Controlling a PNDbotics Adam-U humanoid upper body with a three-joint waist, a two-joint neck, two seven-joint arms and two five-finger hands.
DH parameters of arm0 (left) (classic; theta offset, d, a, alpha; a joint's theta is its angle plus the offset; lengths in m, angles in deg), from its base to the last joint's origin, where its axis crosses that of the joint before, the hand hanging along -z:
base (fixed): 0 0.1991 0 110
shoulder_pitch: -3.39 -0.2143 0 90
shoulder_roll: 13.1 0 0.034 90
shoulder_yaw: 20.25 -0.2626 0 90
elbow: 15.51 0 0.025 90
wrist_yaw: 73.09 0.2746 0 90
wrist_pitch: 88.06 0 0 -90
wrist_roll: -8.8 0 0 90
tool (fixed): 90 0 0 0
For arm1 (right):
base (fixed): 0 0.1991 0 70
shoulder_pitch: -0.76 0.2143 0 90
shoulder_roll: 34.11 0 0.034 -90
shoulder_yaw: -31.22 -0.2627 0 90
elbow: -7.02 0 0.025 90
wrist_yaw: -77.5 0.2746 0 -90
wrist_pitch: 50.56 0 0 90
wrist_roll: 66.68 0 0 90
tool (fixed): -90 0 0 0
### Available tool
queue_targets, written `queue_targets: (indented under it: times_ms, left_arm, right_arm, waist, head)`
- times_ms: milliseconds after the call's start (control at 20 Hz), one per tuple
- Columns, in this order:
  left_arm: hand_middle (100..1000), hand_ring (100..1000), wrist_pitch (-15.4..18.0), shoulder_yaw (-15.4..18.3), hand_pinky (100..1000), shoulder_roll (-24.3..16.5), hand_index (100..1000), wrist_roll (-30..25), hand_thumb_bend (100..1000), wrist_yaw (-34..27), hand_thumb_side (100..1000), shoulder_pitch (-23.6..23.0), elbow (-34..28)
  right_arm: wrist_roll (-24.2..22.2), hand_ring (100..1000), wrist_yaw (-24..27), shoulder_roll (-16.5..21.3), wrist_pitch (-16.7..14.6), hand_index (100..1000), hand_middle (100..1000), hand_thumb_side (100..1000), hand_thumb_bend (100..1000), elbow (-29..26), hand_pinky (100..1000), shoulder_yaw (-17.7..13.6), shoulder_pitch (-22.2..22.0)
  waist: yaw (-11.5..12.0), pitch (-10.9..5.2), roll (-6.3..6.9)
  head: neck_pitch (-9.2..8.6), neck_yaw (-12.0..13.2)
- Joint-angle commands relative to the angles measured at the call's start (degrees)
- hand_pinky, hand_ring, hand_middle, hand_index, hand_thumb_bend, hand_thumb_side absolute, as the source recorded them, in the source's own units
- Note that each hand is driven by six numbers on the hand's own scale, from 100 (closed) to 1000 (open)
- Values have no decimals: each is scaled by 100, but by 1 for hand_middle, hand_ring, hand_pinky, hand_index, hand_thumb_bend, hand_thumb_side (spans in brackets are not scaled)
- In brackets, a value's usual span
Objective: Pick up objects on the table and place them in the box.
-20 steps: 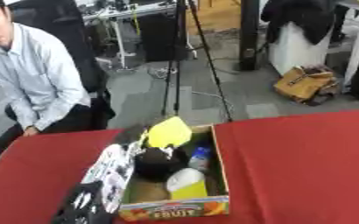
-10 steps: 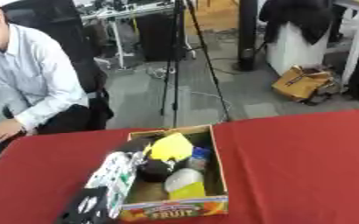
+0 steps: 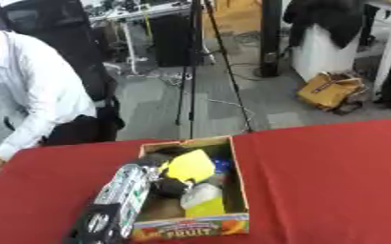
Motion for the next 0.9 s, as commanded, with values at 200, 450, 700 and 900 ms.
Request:
queue_targets:
  times_ms: [200,450,700,900]
  left_arm:
    - [955,1000,194,39,1000,-108,1000,-378,412,215,819,218,-252]
    - [969,1000,303,35,1000,-148,1000,-539,464,391,851,272,-418]
    - [998,1000,449,46,1000,-199,1000,-812,565,505,903,309,-464]
    - [1000,1000,513,68,1000,-224,1000,-963,604,730,919,333,-459]
  right_arm:
    - [-25,900,26,44,-10,743,706,1000,100,-127,977,17,54]
    - [-21,899,24,46,-3,741,703,1000,100,-127,977,16,45]
    - [4,898,24,41,1,740,700,1000,100,-127,977,15,38]
    - [16,898,22,37,7,740,699,1000,100,-127,977,13,26]
  waist:
    - [2,-105,-54]
    - [0,-119,-41]
    - [-10,-145,-38]
    - [-7,-152,-39]
  head:
    - [-22,15]
    - [-11,8]
    - [-3,6]
    - [-1,4]
